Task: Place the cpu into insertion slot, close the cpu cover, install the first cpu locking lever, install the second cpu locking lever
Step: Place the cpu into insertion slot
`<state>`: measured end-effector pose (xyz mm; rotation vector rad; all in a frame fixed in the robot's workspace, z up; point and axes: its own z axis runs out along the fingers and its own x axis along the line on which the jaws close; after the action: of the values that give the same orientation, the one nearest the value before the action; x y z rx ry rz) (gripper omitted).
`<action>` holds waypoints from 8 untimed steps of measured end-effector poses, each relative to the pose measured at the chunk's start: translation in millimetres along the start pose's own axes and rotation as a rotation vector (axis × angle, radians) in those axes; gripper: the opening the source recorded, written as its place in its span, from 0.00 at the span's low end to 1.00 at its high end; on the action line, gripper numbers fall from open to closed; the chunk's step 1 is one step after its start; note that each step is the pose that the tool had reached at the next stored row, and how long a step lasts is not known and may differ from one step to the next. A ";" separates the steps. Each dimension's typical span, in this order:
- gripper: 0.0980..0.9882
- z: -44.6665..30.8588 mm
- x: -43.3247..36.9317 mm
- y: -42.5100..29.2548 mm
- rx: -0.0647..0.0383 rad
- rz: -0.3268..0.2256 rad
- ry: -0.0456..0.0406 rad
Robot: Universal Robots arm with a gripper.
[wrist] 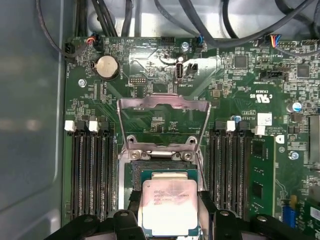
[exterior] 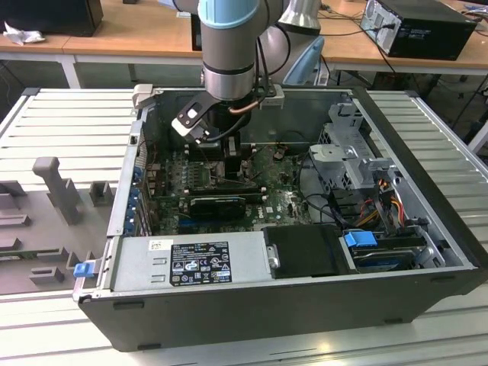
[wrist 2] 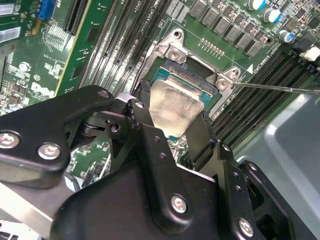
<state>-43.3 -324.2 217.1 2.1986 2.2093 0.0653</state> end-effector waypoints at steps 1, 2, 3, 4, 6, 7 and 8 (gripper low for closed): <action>0.48 1.4 0.6 -0.1 0.000 0.002 0.0000; 0.48 2.3 0.9 -0.1 0.000 0.003 0.0001; 0.48 4.3 1.6 -0.2 0.000 0.004 0.0003; 0.48 6.0 2.1 -0.2 0.000 0.003 0.0003; 0.48 7.8 2.4 -0.3 0.000 0.004 0.0004; 0.48 8.3 2.4 -0.4 0.000 0.004 0.0004; 0.48 9.0 2.5 -0.4 0.000 0.004 0.0004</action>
<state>-43.3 -321.6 208.1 2.2028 2.2056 0.0658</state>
